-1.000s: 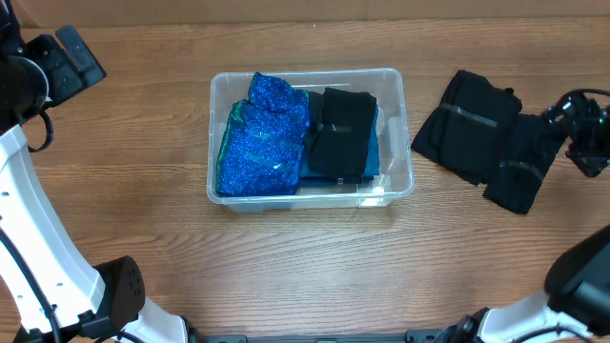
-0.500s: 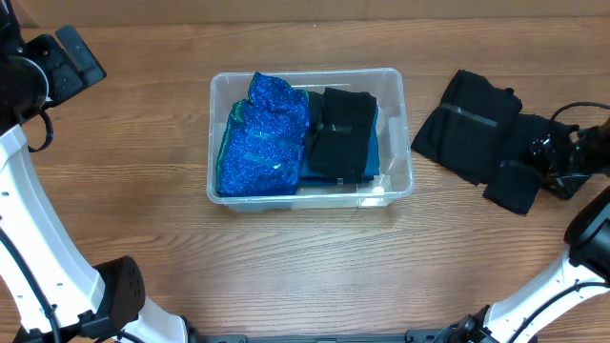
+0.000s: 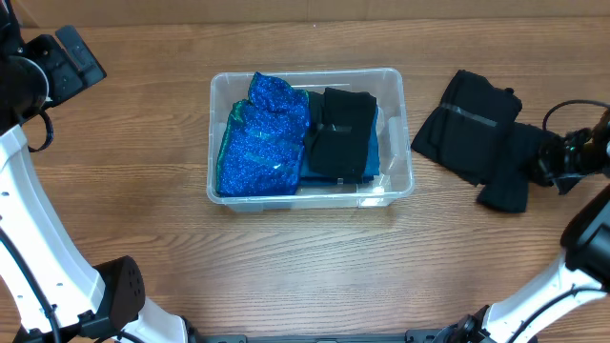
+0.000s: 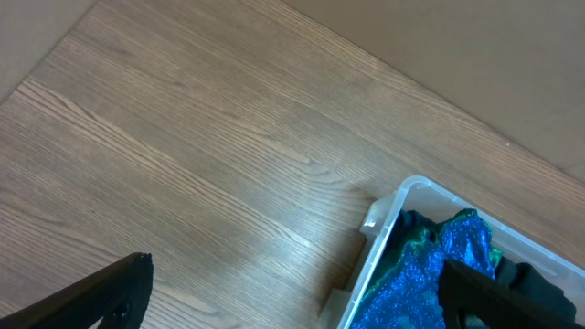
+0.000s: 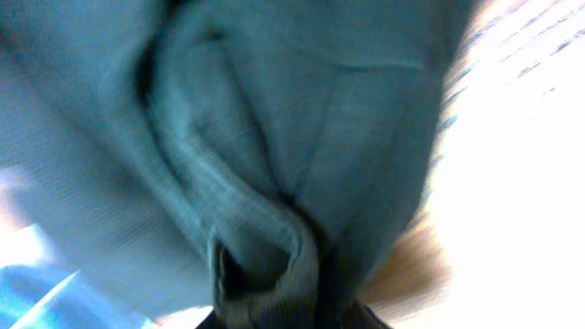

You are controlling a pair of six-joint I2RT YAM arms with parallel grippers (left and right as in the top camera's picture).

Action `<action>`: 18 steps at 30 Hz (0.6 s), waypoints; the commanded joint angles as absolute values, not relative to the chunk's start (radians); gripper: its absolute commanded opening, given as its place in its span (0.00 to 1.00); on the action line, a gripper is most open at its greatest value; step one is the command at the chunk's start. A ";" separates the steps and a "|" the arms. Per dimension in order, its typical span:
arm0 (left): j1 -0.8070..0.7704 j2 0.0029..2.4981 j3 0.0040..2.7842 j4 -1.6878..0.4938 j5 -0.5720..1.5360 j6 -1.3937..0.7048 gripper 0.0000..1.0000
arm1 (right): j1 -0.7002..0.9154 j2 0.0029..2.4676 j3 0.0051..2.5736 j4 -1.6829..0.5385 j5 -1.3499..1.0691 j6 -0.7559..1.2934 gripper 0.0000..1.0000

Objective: Pack container
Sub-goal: 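Return the right gripper to the remaining black garment and grasp it, then lower the black garment with the right gripper into the bin beside the sparkly fabric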

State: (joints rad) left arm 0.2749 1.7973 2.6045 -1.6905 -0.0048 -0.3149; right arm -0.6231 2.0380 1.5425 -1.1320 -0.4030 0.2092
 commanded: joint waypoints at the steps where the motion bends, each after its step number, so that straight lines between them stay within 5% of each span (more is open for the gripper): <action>1: 0.275 1.799 2.605 -1.689 -0.010 -0.311 1.00 | -0.543 1.720 1.591 -1.153 -0.524 0.205 0.04; 8: 0.275 1.799 2.605 -1.689 -0.010 -0.311 1.00 | -0.242 1.487 1.591 -1.173 -0.635 0.205 0.04; 18: 0.275 1.799 2.605 -1.689 -0.010 -0.311 1.00 | 0.256 1.563 1.570 -1.092 -0.463 0.168 0.04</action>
